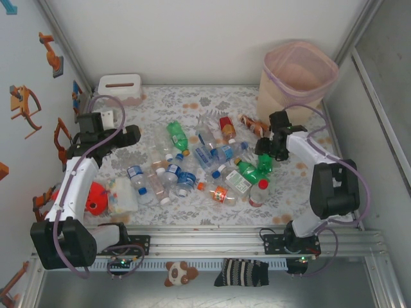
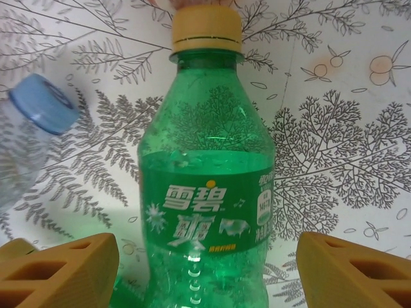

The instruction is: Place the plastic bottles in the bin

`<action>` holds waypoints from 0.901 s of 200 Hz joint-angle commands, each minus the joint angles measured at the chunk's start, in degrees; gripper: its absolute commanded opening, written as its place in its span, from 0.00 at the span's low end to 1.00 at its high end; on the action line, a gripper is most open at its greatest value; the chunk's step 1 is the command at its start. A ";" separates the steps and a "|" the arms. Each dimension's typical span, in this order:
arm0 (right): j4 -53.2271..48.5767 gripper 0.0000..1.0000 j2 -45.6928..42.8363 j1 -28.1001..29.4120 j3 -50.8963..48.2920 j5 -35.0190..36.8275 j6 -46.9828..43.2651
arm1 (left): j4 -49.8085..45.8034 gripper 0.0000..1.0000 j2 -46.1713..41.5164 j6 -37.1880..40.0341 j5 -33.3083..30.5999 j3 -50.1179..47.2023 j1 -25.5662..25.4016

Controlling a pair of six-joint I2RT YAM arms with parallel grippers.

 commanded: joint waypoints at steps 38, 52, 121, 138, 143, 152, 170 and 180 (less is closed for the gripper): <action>3.29 0.72 4.44 0.26 -1.71 0.33 0.54 | 0.32 0.97 -1.17 -0.28 -0.10 -1.26 0.30; 3.72 0.71 4.95 0.25 -1.90 0.16 0.45 | 0.28 0.97 -1.16 -0.28 -0.15 -1.28 0.30; 3.54 0.64 4.17 0.27 -2.69 0.94 0.29 | 0.14 0.97 -1.37 -0.28 -0.39 -1.45 0.32; 2.91 0.62 3.04 0.24 -2.91 1.28 0.26 | 0.04 0.97 -1.52 -0.28 -0.37 -1.37 0.30; 2.67 0.61 2.59 0.28 -2.95 1.30 0.25 | 0.06 0.97 -1.63 -0.28 -0.39 -1.41 0.30; 2.14 0.60 1.60 0.27 -2.91 1.45 0.24 | 0.00 0.97 -1.81 -0.28 -0.50 -1.47 0.32; 0.59 0.60 -0.80 0.28 -2.66 1.69 0.18 | -0.03 0.97 -2.23 -0.20 -0.63 -1.54 0.31; -0.71 0.59 -2.38 0.27 -2.35 1.91 0.10 | -0.03 0.97 -2.46 -0.19 -0.69 -1.54 0.30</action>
